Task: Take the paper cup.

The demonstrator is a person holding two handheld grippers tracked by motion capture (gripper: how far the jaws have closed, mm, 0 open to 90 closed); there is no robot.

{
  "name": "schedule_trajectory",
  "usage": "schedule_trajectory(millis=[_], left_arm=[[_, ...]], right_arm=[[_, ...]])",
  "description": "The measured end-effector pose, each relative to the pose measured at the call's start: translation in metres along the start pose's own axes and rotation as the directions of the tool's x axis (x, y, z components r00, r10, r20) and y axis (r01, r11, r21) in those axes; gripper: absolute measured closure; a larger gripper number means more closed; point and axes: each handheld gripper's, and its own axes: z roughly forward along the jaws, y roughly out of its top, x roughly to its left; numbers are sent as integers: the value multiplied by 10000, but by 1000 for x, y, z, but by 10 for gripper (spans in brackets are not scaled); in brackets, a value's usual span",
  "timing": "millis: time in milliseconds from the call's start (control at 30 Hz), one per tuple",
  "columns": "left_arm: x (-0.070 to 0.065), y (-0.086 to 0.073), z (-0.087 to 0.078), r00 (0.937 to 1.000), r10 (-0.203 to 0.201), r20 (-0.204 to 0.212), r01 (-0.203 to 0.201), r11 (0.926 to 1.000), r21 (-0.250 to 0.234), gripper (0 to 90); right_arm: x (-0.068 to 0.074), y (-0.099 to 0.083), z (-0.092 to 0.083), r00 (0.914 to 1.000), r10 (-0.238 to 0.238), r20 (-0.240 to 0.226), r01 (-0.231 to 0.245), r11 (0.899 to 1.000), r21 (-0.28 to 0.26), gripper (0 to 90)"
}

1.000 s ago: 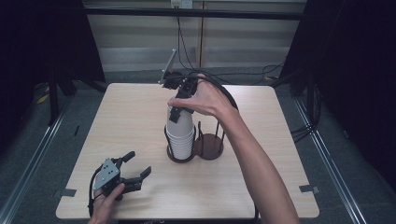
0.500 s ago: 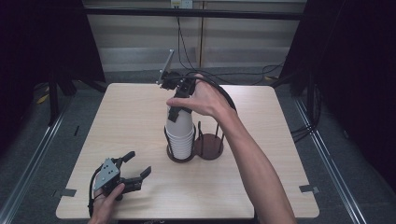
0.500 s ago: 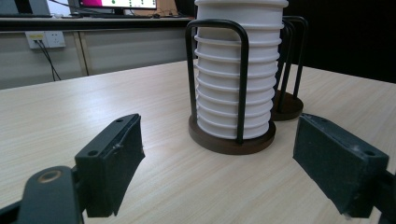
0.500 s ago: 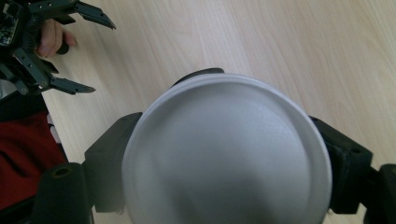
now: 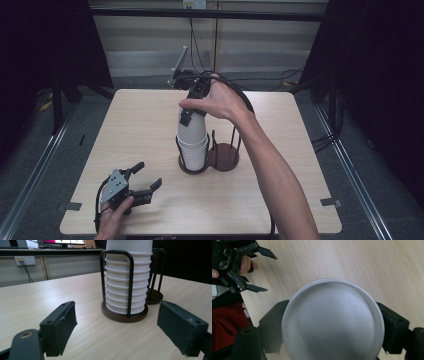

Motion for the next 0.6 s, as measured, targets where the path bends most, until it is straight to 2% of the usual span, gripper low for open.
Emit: schedule_trajectory(millis=[433,600], left_arm=[[0,0,0,10000,29,48,-29,10000,-81,155],[0,0,0,10000,7,38,-7,10000,-88,156]], right_arm=[[-1,-2,-11,9998,201,-76,-201,9998,-14,220],[-1,-3,-18,9997,247,-27,-248,9992,-297,220]])
